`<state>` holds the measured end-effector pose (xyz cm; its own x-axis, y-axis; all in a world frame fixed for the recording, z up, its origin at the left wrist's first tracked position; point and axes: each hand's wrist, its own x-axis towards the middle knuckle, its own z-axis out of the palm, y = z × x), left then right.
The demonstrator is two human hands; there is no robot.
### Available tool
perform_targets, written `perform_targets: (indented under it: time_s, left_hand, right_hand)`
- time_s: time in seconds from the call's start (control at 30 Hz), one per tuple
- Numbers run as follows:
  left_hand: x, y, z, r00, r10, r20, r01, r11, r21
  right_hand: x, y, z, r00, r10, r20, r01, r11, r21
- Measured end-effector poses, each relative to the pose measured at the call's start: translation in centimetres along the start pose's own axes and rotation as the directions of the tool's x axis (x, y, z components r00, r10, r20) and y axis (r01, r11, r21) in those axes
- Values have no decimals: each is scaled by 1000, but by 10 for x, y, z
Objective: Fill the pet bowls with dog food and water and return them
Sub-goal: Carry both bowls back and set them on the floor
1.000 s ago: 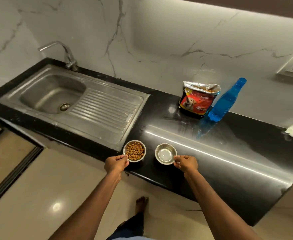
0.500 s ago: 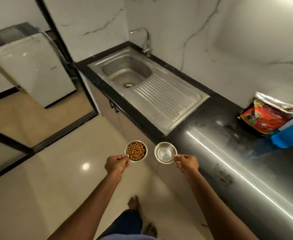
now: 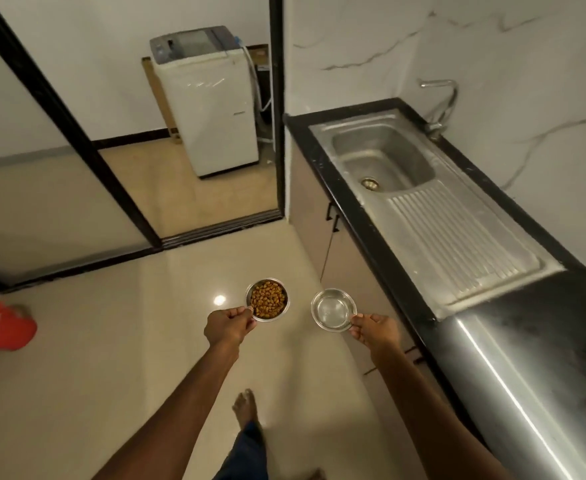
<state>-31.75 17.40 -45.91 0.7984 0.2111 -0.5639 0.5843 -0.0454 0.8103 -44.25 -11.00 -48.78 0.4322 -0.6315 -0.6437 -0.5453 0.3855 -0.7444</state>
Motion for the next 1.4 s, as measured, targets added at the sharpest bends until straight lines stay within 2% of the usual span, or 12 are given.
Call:
perform_targets:
  time_s: [0.3, 0.5, 0.7, 1.07, 1.4]
  left_hand:
    - [85, 40, -72, 994, -56, -94, 50, 997, -65]
    - [146, 90, -101, 993, -29, -118, 26, 999, -27]
    - [207, 146, -124, 988, -20, -153, 11, 998, -60]
    - [311, 221, -129, 980, -17, -200, -7, 993, -118]
    - [402, 278, -112, 969, -33, -247, 1, 992, -129]
  right_hand:
    - [6, -40, 132, 995, -7, 96, 12, 998, -60]
    - [12, -83, 218, 988, -25, 153, 36, 997, -73]
    - [23, -139, 305, 980, -58, 190, 74, 994, -75]
    - [60, -235, 438, 981, -98, 166, 118, 986, -118]
    - [118, -295, 529, 972, -65, 227, 101, 983, -153]
